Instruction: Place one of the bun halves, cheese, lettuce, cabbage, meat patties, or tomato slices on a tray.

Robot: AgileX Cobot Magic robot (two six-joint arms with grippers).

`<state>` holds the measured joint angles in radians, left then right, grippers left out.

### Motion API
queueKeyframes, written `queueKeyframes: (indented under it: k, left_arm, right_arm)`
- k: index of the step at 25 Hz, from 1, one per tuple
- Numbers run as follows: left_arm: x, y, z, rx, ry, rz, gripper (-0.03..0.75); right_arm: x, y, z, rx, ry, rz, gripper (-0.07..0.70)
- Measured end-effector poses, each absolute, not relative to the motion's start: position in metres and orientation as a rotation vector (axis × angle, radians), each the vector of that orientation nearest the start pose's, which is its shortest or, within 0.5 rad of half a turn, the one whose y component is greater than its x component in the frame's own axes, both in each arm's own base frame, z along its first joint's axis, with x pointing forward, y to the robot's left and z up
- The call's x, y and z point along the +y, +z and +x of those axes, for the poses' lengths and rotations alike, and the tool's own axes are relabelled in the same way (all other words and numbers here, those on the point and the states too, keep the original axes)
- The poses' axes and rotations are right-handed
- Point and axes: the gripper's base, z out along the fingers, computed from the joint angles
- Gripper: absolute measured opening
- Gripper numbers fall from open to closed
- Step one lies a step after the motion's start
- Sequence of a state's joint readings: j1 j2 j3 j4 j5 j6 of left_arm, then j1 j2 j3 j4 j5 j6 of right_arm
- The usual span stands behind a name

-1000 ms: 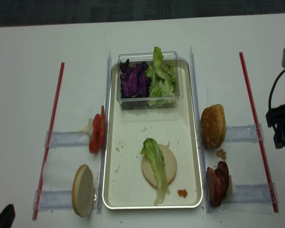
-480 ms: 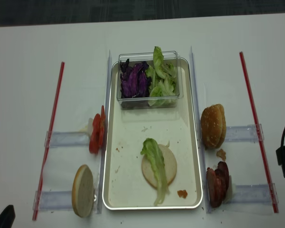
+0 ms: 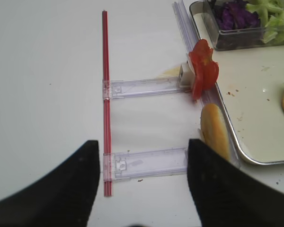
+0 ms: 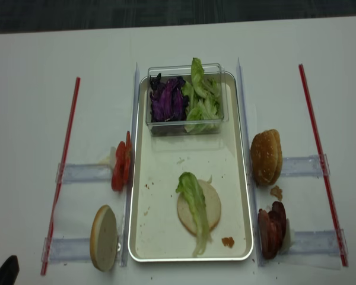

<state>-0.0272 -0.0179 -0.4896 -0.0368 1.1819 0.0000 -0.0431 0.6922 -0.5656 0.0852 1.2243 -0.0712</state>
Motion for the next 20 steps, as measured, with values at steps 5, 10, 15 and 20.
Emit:
queueKeyframes:
  k: [5, 10, 15, 20]
  left_arm:
    - [-0.003, 0.265, -0.012, 2.158, -0.060, 0.034, 0.391]
    - [-0.003, 0.265, -0.012, 2.158, -0.060, 0.034, 0.391]
    - [-0.003, 0.265, -0.012, 2.158, -0.060, 0.034, 0.391]
    - [-0.003, 0.265, -0.012, 2.158, -0.060, 0.034, 0.391]
  right_arm:
    - [0.004, 0.251, 0.071, 2.788, 0.090, -0.035, 0.459]
    - [0.006, 0.254, 0.066, 2.733, 0.094, -0.076, 0.455]
    - [0.007, 0.250, 0.065, 2.673, 0.105, -0.079, 0.454]
    - [0.009, 0.249, 0.063, 2.637, 0.122, -0.093, 0.454]
